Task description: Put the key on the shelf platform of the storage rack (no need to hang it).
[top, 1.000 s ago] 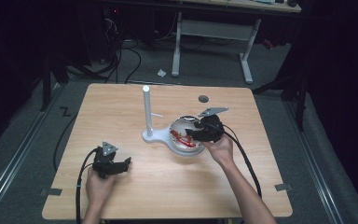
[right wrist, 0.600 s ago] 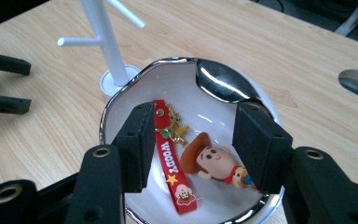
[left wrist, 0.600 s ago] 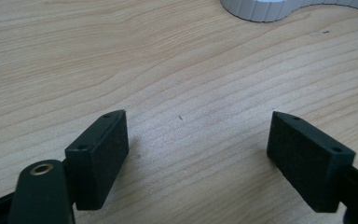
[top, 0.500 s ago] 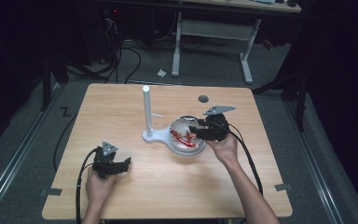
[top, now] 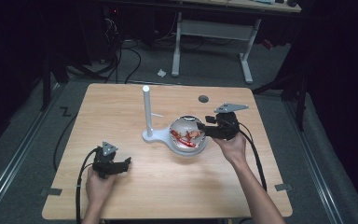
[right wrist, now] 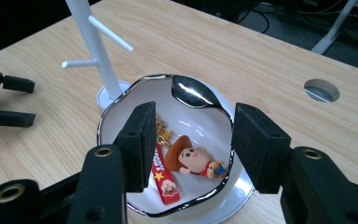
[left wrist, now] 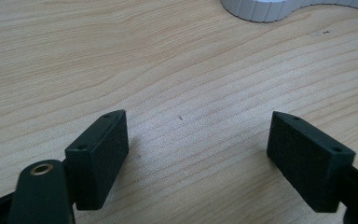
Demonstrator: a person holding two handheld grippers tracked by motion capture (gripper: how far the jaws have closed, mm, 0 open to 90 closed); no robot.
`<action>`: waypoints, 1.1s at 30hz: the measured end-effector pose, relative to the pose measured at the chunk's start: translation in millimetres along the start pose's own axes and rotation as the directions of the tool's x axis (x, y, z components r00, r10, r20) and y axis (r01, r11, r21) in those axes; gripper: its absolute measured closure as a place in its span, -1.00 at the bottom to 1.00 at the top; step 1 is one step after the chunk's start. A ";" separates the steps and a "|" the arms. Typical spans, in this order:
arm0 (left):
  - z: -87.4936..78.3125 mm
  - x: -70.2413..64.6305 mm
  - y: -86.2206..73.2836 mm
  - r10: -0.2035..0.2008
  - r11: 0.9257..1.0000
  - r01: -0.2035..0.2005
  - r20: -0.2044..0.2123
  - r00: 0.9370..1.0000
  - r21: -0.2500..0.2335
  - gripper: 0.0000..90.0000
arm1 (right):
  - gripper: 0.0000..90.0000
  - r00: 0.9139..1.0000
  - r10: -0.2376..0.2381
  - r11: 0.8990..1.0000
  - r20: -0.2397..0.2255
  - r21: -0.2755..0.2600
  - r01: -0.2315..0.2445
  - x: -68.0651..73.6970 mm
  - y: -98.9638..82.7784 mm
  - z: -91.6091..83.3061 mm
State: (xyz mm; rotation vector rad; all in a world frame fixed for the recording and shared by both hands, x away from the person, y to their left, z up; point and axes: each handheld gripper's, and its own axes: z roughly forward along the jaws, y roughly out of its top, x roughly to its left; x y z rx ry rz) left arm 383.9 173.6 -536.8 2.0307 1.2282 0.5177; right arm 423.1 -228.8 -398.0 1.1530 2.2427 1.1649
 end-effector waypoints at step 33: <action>0.0 0.0 0.0 0.000 1.000 0.000 0.000 1.000 0.000 -0.53 | 0.11 0.997 0.045 0.996 0.062 -0.075 -0.040 -19.8 -18.5 -58.6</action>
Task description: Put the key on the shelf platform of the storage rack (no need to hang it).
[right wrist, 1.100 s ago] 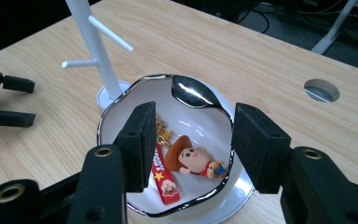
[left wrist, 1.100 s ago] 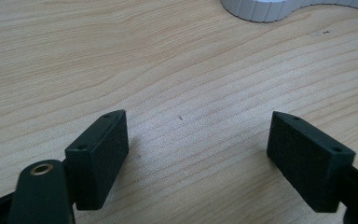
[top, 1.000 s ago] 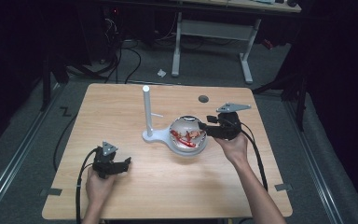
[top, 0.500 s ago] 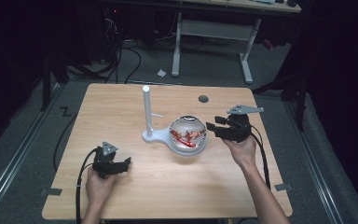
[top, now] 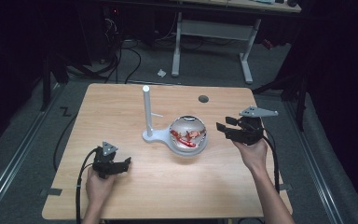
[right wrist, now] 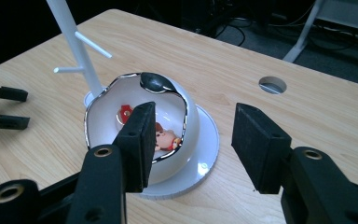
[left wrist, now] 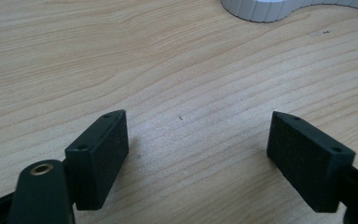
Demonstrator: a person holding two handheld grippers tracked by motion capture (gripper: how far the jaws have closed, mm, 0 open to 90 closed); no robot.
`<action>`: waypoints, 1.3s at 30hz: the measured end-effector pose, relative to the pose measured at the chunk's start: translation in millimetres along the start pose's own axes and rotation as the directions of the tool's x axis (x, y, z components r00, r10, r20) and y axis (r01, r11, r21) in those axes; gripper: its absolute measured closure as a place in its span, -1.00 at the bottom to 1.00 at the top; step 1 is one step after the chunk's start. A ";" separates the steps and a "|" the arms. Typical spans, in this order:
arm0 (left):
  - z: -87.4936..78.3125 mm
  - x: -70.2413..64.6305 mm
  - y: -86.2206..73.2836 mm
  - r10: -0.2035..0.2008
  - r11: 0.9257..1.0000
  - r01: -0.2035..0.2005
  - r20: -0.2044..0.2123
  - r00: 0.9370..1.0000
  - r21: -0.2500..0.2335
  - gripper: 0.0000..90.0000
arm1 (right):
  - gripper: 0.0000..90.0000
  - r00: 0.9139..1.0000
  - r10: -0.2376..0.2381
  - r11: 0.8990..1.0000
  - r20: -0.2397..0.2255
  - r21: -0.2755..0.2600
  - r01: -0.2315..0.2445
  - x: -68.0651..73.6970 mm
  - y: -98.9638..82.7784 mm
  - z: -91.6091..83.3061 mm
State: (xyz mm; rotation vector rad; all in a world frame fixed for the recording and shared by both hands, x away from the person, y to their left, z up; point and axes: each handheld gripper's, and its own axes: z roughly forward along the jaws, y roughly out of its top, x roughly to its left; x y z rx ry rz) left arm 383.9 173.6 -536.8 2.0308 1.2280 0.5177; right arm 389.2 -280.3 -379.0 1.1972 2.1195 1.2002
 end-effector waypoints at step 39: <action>0.0 0.0 0.0 0.000 1.000 0.000 0.000 1.000 0.000 -0.53 | 0.10 0.994 0.109 0.992 0.032 -0.068 -0.106 -16.6 -46.6 -59.5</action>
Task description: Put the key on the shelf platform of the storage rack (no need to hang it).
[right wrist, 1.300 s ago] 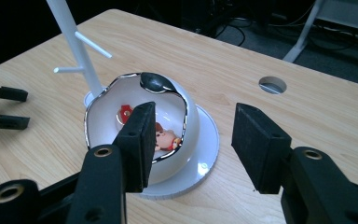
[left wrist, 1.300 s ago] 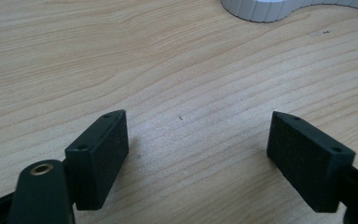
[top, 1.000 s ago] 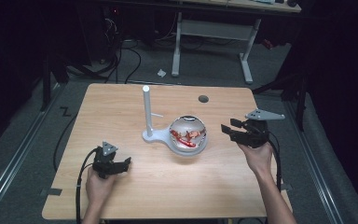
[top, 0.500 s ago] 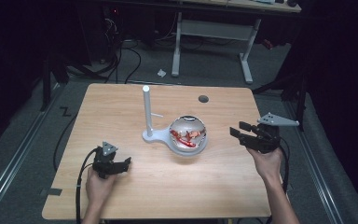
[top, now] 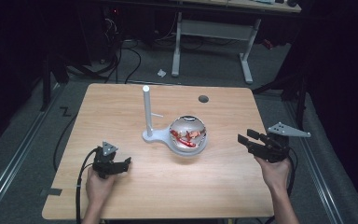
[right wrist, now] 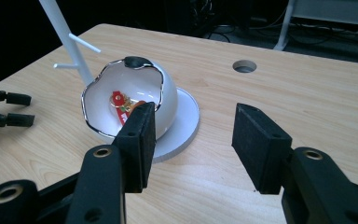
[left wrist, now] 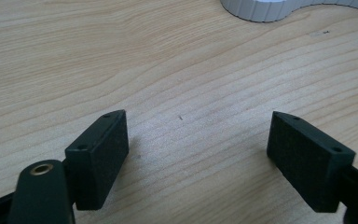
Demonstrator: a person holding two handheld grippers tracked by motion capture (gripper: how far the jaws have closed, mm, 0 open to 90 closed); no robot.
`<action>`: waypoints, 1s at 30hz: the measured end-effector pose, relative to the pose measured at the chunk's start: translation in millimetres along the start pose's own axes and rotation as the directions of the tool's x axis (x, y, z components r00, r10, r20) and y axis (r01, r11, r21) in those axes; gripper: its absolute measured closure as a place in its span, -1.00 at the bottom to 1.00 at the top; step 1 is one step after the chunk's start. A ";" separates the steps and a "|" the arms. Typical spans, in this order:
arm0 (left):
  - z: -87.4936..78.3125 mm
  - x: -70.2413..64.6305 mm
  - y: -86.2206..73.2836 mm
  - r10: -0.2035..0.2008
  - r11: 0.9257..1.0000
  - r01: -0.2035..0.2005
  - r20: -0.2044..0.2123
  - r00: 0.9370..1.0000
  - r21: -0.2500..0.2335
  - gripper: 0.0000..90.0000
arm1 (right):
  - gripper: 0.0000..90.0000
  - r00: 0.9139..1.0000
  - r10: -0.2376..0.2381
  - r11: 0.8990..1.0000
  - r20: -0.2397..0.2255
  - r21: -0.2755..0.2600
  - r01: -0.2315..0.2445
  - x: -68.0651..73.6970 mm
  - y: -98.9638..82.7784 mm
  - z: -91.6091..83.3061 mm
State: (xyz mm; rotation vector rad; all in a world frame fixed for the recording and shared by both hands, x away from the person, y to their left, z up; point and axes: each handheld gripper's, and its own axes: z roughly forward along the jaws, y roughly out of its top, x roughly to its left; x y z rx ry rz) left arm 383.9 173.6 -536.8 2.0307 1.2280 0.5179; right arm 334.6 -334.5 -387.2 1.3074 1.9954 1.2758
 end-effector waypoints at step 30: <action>0.0 0.0 0.0 0.000 1.000 0.000 0.000 1.000 0.000 -0.53 | 0.09 0.998 0.061 0.998 -0.014 0.004 -0.061 -0.2 -41.4 -1.1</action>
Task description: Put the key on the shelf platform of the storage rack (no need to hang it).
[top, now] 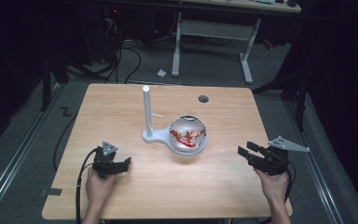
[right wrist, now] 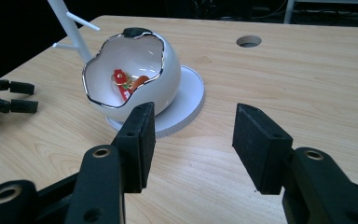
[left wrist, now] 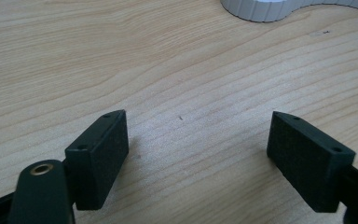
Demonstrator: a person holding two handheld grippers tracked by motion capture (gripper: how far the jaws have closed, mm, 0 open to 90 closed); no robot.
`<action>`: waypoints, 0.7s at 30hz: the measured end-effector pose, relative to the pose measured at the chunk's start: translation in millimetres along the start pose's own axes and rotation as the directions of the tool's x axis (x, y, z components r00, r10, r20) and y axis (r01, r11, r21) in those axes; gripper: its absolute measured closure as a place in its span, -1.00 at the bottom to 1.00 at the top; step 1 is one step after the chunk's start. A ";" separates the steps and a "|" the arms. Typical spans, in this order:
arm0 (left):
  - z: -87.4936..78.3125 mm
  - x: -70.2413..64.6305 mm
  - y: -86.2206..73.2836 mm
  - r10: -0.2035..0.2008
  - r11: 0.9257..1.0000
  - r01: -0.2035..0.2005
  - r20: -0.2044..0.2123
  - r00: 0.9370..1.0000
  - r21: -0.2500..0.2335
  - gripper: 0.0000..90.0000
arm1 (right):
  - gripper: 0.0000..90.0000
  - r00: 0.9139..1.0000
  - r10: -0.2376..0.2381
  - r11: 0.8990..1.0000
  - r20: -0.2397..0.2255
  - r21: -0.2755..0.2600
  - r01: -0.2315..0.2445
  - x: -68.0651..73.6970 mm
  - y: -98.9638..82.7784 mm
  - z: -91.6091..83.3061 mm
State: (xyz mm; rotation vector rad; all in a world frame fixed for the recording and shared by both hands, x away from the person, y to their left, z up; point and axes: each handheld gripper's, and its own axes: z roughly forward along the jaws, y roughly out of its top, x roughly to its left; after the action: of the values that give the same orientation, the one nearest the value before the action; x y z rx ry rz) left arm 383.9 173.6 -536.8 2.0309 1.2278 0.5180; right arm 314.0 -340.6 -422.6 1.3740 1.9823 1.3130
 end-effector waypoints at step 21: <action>0.0 0.0 0.0 0.000 1.000 0.000 0.000 1.000 0.000 -0.53 | 0.08 1.000 0.021 0.999 -0.015 0.042 -0.021 2.7 -22.7 28.1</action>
State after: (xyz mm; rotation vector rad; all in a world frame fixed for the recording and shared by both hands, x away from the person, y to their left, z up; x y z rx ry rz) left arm 383.9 173.6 -536.8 2.0313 1.2278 0.5184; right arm 321.9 -326.8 -455.1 1.4115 2.0211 1.3021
